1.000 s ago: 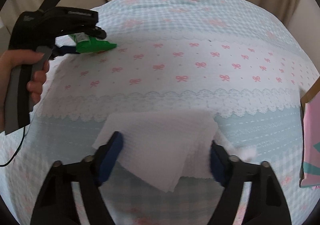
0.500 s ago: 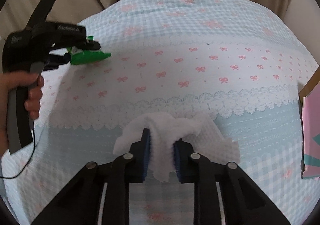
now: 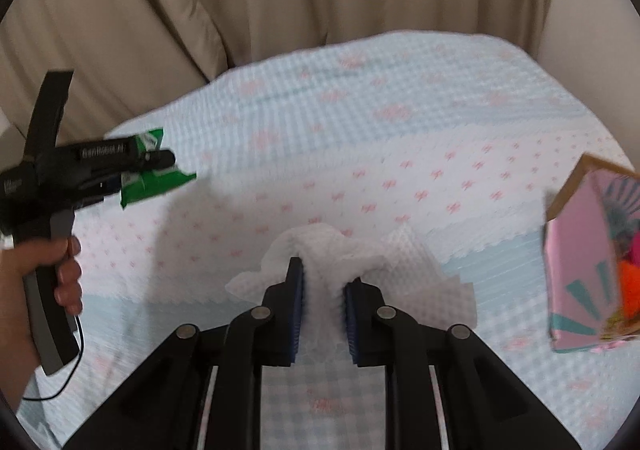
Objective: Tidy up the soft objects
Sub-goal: 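Carry the green packet and white paper with both tools over the box, then open both tools to drop the packet and paper into the box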
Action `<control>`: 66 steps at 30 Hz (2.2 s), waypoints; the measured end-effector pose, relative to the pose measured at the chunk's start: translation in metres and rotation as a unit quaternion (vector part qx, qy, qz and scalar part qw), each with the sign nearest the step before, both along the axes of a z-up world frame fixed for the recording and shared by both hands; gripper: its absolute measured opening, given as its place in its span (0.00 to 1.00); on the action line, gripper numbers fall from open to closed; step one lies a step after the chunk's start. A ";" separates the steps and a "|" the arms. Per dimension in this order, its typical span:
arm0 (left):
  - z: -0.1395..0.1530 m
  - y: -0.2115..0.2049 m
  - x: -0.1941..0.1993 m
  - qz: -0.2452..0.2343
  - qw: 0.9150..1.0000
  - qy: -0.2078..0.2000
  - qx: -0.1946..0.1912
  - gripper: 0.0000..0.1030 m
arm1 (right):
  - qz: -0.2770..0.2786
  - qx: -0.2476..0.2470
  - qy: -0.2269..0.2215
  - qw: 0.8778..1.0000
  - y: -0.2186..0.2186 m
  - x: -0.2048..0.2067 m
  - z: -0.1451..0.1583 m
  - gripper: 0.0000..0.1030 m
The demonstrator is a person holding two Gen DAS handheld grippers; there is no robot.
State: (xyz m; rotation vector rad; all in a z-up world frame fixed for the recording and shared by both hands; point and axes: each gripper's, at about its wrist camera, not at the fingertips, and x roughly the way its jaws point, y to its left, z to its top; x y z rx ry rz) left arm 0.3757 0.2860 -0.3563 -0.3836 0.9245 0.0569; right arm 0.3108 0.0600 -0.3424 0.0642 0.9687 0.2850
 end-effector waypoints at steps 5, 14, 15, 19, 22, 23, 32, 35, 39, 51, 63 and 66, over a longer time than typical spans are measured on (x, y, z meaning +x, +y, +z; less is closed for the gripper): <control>0.063 -0.026 -0.021 -0.016 1.000 -0.020 0.010 0.37 | -0.017 0.007 -0.028 0.999 -0.020 -0.011 0.065 0.17; 0.161 -0.118 -0.049 -0.073 0.995 -0.057 0.024 0.37 | -0.057 0.026 -0.084 0.995 -0.092 -0.036 0.167 0.17; 0.167 -0.130 -0.051 -0.078 0.995 -0.060 0.024 0.37 | -0.060 0.027 -0.087 0.994 -0.100 -0.039 0.173 0.17; 0.192 -0.192 -0.062 -0.098 0.993 -0.069 0.018 0.37 | -0.071 0.025 -0.098 0.992 -0.149 -0.046 0.197 0.17; 0.196 -0.233 -0.067 -0.101 0.993 -0.063 0.009 0.37 | -0.072 0.022 -0.098 0.992 -0.190 -0.051 0.211 0.17; 0.196 -0.249 -0.068 -0.103 0.993 -0.060 0.004 0.37 | -0.073 0.020 -0.096 0.992 -0.208 -0.052 0.214 0.17; 0.153 -0.394 -0.059 -0.147 0.989 -0.007 0.001 0.37 | -0.073 0.010 -0.059 0.996 -0.331 -0.037 0.196 0.17; 0.133 -0.436 -0.054 -0.163 0.987 0.011 -0.001 0.37 | -0.072 0.006 -0.041 0.997 -0.361 -0.025 0.180 0.17; 0.101 -0.477 -0.040 -0.181 0.983 0.038 -0.001 0.37 | -0.071 0.009 -0.010 0.997 -0.394 -0.005 0.152 0.17; 0.006 -0.547 0.010 -0.247 0.961 0.121 0.029 0.37 | -0.051 0.038 0.077 0.995 -0.436 0.057 0.068 0.17; -0.011 -0.564 0.024 -0.263 0.947 0.152 0.101 0.99 | -0.051 0.086 0.150 0.984 -0.444 0.097 0.022 0.48; -0.010 -0.560 0.022 -0.262 0.946 0.155 0.112 1.00 | -0.057 0.097 0.147 0.983 -0.445 0.101 0.023 0.95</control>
